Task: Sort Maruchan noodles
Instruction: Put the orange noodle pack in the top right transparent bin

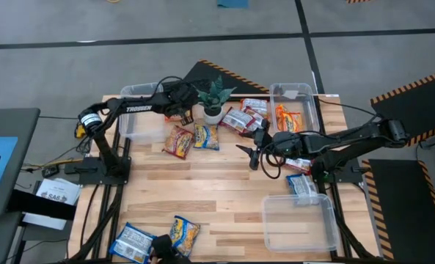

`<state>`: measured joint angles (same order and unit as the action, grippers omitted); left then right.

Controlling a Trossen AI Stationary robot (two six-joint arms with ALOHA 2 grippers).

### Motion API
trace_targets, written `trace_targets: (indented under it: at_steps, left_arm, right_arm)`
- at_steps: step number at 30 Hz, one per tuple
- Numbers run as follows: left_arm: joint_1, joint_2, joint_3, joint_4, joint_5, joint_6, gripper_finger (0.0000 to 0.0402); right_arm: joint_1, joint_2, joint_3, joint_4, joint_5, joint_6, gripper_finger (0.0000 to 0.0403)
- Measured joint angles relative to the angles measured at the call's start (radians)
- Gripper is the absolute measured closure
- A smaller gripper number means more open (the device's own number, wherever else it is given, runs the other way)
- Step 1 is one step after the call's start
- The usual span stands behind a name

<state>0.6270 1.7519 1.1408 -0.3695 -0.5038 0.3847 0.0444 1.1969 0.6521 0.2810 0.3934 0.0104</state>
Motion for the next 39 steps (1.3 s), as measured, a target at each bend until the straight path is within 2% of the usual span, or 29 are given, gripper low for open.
trace_targets:
  at_steps: [3, 6, 13, 22, 25, 32, 39]
  left_arm:
    - [0.006, 0.000, -0.009, 0.007, 0.059, 0.006, 0.0401]
    - [0.006, 0.000, -0.050, 0.047, 0.067, 0.045, 0.0401]
    - [0.000, 0.000, -0.156, 0.203, -0.039, 0.091, 0.0401]
    - [0.000, 0.000, -0.232, 0.307, -0.047, 0.105, 0.0401]
    - [-0.003, 0.000, -0.259, 0.339, -0.018, 0.107, 0.0401]
    - [-0.053, -0.001, -0.274, 0.272, 0.040, 0.047, 0.0401]
    - [-0.183, -0.005, -0.272, 0.166, 0.012, -0.030, 0.0401]
  right_arm:
    - [0.000, 0.000, 0.000, 0.000, 0.000, 0.000, 0.0177]
    - [0.000, 0.000, 0.000, 0.000, 0.000, 0.001, 0.0177]
    - [0.000, 0.000, 0.000, -0.003, 0.000, 0.015, 0.0177]
    - [0.000, 0.000, 0.000, -0.004, 0.000, 0.016, 0.0177]
    - [0.000, 0.000, 0.000, -0.004, 0.000, 0.016, 0.0177]
    - [0.000, 0.000, 0.000, -0.004, 0.000, 0.016, 0.0177]
    - [0.000, 0.000, 0.000, -0.004, 0.000, 0.016, 0.0177]
